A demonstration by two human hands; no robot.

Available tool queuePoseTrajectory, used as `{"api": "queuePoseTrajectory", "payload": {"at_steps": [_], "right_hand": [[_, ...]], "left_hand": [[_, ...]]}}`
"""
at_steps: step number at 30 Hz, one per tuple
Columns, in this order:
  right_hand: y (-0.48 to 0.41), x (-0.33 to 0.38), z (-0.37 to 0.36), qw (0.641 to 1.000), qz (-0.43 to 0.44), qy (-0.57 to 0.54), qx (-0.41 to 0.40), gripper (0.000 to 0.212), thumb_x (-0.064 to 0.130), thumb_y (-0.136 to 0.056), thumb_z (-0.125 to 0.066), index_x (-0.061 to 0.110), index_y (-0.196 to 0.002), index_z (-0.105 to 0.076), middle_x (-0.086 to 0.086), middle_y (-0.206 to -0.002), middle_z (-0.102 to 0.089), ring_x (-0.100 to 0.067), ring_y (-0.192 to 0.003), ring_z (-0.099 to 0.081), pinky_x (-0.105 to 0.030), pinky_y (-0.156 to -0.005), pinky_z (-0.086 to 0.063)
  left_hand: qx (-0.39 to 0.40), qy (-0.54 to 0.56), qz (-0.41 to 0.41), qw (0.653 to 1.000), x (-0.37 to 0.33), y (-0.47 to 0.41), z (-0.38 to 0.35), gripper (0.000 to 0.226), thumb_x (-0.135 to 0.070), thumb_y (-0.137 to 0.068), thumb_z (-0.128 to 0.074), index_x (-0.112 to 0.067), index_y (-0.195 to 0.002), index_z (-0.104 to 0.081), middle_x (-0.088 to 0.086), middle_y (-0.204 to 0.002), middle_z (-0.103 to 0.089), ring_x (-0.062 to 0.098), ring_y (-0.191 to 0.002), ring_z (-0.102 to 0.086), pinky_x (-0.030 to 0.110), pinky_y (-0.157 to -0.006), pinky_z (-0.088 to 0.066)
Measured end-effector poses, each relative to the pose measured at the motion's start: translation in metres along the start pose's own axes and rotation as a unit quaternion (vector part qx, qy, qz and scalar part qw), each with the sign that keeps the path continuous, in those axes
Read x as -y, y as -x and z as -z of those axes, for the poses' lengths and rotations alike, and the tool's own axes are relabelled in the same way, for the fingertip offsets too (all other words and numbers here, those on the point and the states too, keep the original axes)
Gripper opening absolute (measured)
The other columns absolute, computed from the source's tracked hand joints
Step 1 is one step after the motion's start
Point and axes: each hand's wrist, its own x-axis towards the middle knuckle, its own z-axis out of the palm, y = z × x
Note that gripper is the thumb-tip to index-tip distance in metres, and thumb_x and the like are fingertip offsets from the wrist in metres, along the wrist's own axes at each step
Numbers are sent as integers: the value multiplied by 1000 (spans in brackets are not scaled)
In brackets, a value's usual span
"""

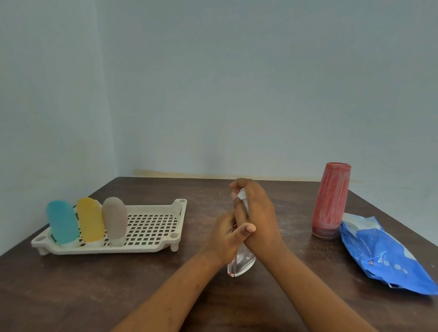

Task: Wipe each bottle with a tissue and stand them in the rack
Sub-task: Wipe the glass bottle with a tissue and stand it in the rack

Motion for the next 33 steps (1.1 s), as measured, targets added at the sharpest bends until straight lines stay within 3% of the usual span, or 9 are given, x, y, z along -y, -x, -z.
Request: {"api": "queuePoseTrajectory", "payload": {"at_steps": [2,6,9,14,21,24,27,30,33], "right_hand": [[-3,2,-1,1000,-6,-8,2,13,22,-90,-42,28,-98,-49,23,-91,-51,6,-85,-54,-4,-69,-38],[-13,3,2,990,-98,-99,5,18,17,-98,-43,21,-84,-53,12,-65,-52,-1,-58,-52,-12,-54,-40],[-18,6,5,978,-126,-165,16,28,24,-100,-41,15,-77,-54,6,-60,-50,-5,-57,-48,-21,-56,-41],[-14,6,10,961,-166,-220,34,38,34,-101,-35,11,-76,-52,1,-64,-49,-9,-59,-47,-26,-56,-40],[-1,4,18,936,-239,-249,63,29,35,-96,-46,23,-75,-62,-9,-90,-56,-15,-77,-57,-27,-68,-47],[-8,-1,35,894,-259,-335,145,24,33,-88,-59,11,-81,-66,-8,-74,-60,-19,-69,-57,-30,-64,-46],[-11,-13,49,871,-277,-374,157,28,29,-85,-61,3,-90,-71,-12,-80,-67,-23,-76,-61,-31,-70,-50],[-6,-23,49,879,-292,-347,149,29,25,-89,-59,0,-90,-71,-18,-85,-68,-25,-78,-61,-34,-71,-50],[-1,-27,41,884,-295,-342,120,26,25,-90,-58,2,-92,-71,-19,-89,-69,-27,-81,-62,-39,-75,-51]], "left_hand": [[2,8,-1,1000,-1,0,1,105,-90,-57,-57,11,-86,-58,15,-77,-56,20,-74,-55,37,-66,-44],[0,17,11,1000,1,0,0,83,-88,-57,-60,-11,-88,-57,9,-83,-59,13,-78,-59,31,-70,-49],[-5,6,17,1000,3,0,1,83,-89,-57,-58,-14,-92,-56,8,-86,-62,17,-83,-60,39,-75,-50],[-5,-36,22,999,-1,1,1,70,-89,-59,-54,-22,-78,-52,-22,-66,-60,-5,-64,-53,14,-62,-43],[-3,-13,7,1000,1,1,0,88,-88,-60,-56,-2,-80,-54,9,-73,-52,23,-69,-51,45,-62,-43],[2,-13,11,1000,0,1,0,86,-86,-65,-56,-2,-84,-56,21,-72,-53,34,-65,-50,53,-60,-42],[5,-5,26,1000,1,0,0,95,-86,-64,-57,6,-86,-57,30,-75,-53,37,-67,-49,49,-61,-39],[6,-21,23,999,-2,1,-1,84,-90,-60,-54,-9,-83,-60,22,-75,-53,29,-70,-49,41,-65,-39],[5,-11,28,1000,-2,2,-1,80,-90,-58,-55,-17,-88,-62,23,-84,-59,35,-77,-56,48,-71,-46]]}}
